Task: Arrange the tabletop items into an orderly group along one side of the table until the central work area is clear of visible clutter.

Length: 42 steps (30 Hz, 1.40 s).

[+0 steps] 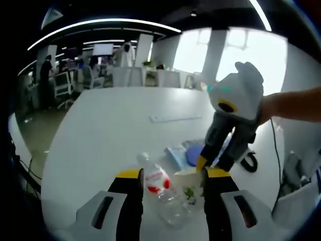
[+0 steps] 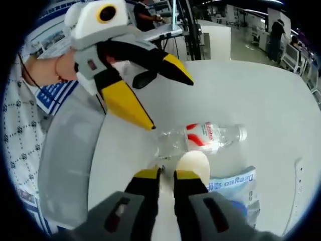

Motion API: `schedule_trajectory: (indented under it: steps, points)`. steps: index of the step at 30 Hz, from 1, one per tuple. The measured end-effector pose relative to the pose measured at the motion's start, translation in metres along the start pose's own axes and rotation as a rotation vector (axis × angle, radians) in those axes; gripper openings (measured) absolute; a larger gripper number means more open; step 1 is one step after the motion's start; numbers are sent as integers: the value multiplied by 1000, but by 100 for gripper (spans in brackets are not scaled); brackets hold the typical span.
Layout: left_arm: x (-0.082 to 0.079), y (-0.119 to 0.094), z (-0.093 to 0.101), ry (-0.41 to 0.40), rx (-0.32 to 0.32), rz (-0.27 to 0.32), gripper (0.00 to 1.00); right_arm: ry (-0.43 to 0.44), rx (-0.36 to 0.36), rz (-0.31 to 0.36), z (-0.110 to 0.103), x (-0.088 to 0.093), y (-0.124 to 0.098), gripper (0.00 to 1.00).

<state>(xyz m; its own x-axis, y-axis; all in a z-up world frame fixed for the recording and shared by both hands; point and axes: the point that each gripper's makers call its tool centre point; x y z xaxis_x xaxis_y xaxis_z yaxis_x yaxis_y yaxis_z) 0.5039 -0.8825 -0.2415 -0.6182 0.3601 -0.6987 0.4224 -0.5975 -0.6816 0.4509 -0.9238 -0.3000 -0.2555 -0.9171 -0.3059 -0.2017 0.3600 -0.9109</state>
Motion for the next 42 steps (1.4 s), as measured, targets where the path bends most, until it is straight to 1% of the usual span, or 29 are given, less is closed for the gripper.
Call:
schedule_trajectory:
  steps: [1, 2, 3, 4, 5, 7, 9, 11, 13, 15, 22, 28, 32, 34, 37, 40, 42]
  points:
    - [0, 0, 1, -1, 3, 0, 43, -3, -9, -13, -4, 2, 2, 0]
    - [0, 0, 2, -6, 8, 0, 43, -22, -3, -47, -6, 7, 4, 0]
    - [0, 0, 2, -5, 8, 2, 43, -53, 25, -80, -5, 12, 6, 0]
    - [0, 0, 2, -6, 8, 3, 43, -47, -4, -98, -12, 15, 9, 0]
    - [1, -1, 3, -7, 10, 4, 43, -43, -17, -78, -16, 12, 10, 0]
    - [1, -1, 3, -6, 11, 4, 43, -36, -9, -67, -19, 12, 9, 0]
    - [1, -3, 4, -6, 11, 7, 43, -34, -5, -41, -24, 9, 7, 0]
    - [2, -3, 4, -8, 10, 6, 43, -39, -1, -39, -30, 10, 6, 0]
    - [2, -4, 4, -13, 11, 11, 43, -51, 13, -56, -34, 14, 8, 0]
    - [2, -4, 4, -13, 12, 11, 42, -54, 21, -36, -39, 13, 8, 0]
    - [0, -4, 6, -11, 16, 16, 42, -116, 155, -42, -42, 14, 7, 0]
    - [-1, -4, 10, -1, 21, 17, 42, -105, 210, 6, -43, 6, -1, 0]
    - [-1, -5, 12, 4, 26, 16, 42, -111, 232, 16, -43, 3, -7, 0]
    - [-1, -6, 13, 4, 27, 19, 43, -122, 248, 11, -44, 2, -9, 0]
    - [-1, -8, 13, 5, 29, 24, 43, -166, 288, -28, -44, 4, -11, 0]
    - [-2, -10, 15, 11, 33, 31, 43, -175, 295, -39, -47, 6, -9, 0]
    - [-2, -11, 15, 16, 37, 32, 43, -187, 312, -55, -48, 9, -6, 0]
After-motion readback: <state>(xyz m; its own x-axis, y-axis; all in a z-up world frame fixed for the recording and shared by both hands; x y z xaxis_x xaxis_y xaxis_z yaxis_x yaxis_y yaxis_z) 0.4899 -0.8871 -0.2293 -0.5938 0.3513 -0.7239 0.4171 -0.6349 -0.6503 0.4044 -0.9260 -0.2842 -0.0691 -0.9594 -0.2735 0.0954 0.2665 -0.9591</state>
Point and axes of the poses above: the point that each gripper's makers call its tool centre point, and the gripper's own axes: y roughly forward along the fingers, z roughly to its right, x roughly out of its underside, and after that the axes turned 15 degrees about -z, right-handed
